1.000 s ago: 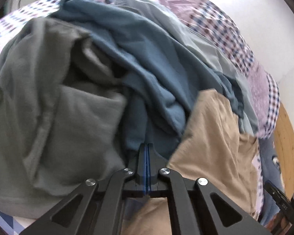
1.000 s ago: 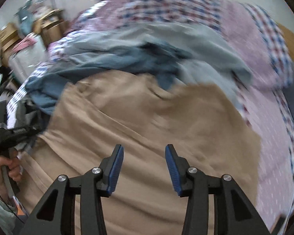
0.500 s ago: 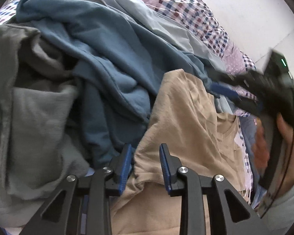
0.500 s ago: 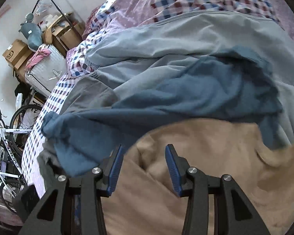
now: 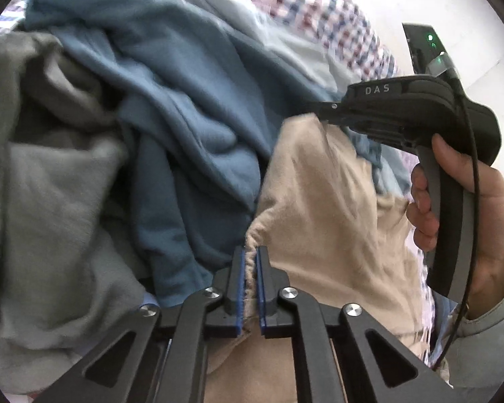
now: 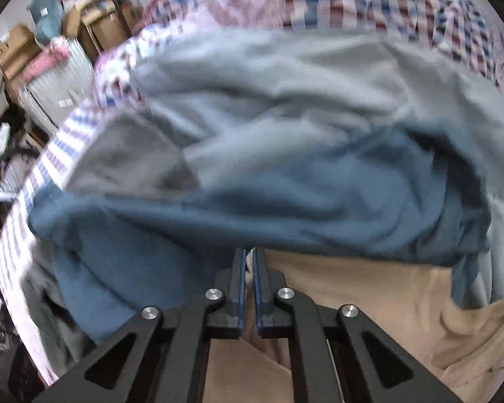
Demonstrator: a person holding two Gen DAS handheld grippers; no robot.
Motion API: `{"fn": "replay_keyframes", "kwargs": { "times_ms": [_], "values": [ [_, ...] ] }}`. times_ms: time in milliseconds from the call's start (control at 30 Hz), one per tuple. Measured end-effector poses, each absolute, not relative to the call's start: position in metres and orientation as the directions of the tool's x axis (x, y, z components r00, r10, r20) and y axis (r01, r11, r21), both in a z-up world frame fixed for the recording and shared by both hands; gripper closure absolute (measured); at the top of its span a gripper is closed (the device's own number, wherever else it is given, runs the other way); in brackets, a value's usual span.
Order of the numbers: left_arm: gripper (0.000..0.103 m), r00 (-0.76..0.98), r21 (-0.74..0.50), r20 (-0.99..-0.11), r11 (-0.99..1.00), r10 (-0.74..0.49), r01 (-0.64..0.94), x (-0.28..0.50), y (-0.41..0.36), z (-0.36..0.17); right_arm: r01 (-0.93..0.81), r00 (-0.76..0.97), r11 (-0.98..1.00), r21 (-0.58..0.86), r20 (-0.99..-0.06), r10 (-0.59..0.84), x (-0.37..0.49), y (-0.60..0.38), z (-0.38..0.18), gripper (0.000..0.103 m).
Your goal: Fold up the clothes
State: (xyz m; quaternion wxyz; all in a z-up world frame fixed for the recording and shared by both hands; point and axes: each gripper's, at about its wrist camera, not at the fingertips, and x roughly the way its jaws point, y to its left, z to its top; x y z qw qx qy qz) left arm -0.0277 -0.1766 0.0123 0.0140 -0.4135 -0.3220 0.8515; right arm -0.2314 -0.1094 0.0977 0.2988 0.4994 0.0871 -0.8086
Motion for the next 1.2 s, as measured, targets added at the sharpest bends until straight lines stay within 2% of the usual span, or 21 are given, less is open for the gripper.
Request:
{"fn": "replay_keyframes", "kwargs": {
  "times_ms": [67,133,233,300,367,400,533,633,767,900,933,967,1000,1067,1100,1200],
  "values": [
    [0.102,-0.715,-0.543,-0.660,-0.804,0.230,0.243,-0.020,-0.179,0.025,0.575,-0.335,-0.803,0.155,-0.851,-0.404,-0.236,-0.114,0.100,0.100],
    [0.102,-0.708,-0.506,-0.677,-0.825,0.201,0.250,-0.021,-0.177,0.027,0.580,-0.347,-0.800,0.152,-0.843,-0.411,-0.240,-0.119,0.102,0.099],
    [0.102,-0.610,-0.451,-0.767,-0.843,0.199,0.293,-0.029,-0.171,0.008,0.575,-0.343,-0.805,0.144,-0.851,-0.398,-0.241,-0.123,0.096,0.099],
    [0.102,-0.586,-0.445,-0.783,-0.848,0.211,0.288,-0.031,-0.168,0.005,0.573,-0.343,-0.807,0.139,-0.854,-0.390,-0.238,-0.122,0.096,0.090],
    [0.102,-0.582,-0.450,-0.782,-0.849,0.224,0.277,-0.031,-0.167,0.006,0.586,-0.341,-0.799,0.136,-0.853,-0.395,-0.232,-0.119,0.101,0.069],
    [0.102,-0.587,-0.462,-0.775,-0.845,0.236,0.270,-0.030,-0.167,0.008,0.593,-0.340,-0.794,0.134,-0.852,-0.398,-0.229,-0.118,0.104,0.064],
    [0.099,-0.586,-0.500,-0.762,-0.825,0.275,0.262,-0.030,-0.168,0.008,0.638,-0.310,-0.763,0.103,-0.873,-0.377,-0.215,-0.122,0.106,0.062],
    [0.099,-0.577,-0.515,-0.762,-0.815,0.293,0.267,-0.030,-0.167,0.002,0.680,-0.270,-0.731,0.056,-0.908,-0.320,-0.205,-0.136,0.093,0.066],
    [0.099,-0.579,-0.525,-0.758,-0.808,0.301,0.267,-0.032,-0.164,0.001,0.697,-0.278,-0.717,-0.005,-0.924,-0.264,-0.197,-0.151,0.082,0.081],
    [0.099,-0.577,-0.522,-0.759,-0.812,0.302,0.262,-0.032,-0.165,0.002,0.702,-0.299,-0.708,-0.078,-0.935,-0.193,-0.193,-0.165,0.070,0.081],
    [0.099,-0.577,-0.526,-0.757,-0.809,0.306,0.262,-0.032,-0.167,0.003,0.698,-0.306,-0.708,-0.107,-0.938,-0.160,-0.193,-0.168,0.065,0.084],
    [0.099,-0.577,-0.529,-0.756,-0.807,0.309,0.262,-0.032,-0.168,0.003,0.695,-0.311,-0.707,-0.133,-0.942,-0.129,-0.195,-0.170,0.059,0.094],
    [0.099,-0.577,-0.533,-0.755,-0.805,0.312,0.262,-0.031,-0.168,0.003,0.692,-0.315,-0.705,-0.157,-0.944,-0.098,-0.196,-0.172,0.054,0.099],
    [0.099,-0.579,-0.537,-0.752,-0.802,0.316,0.260,-0.030,-0.170,0.003,0.701,-0.318,-0.686,-0.195,-0.946,-0.056,-0.195,-0.177,0.043,0.102],
    [0.099,-0.580,-0.540,-0.750,-0.801,0.318,0.259,-0.030,-0.170,0.004,0.712,-0.336,-0.667,-0.219,-0.940,-0.050,-0.192,-0.180,0.043,0.103],
    [0.101,-0.590,-0.555,-0.738,-0.793,0.329,0.251,-0.028,-0.173,0.005,0.711,-0.377,-0.688,-0.145,-0.905,-0.199,-0.189,-0.179,0.083,0.103]
  ]
}}
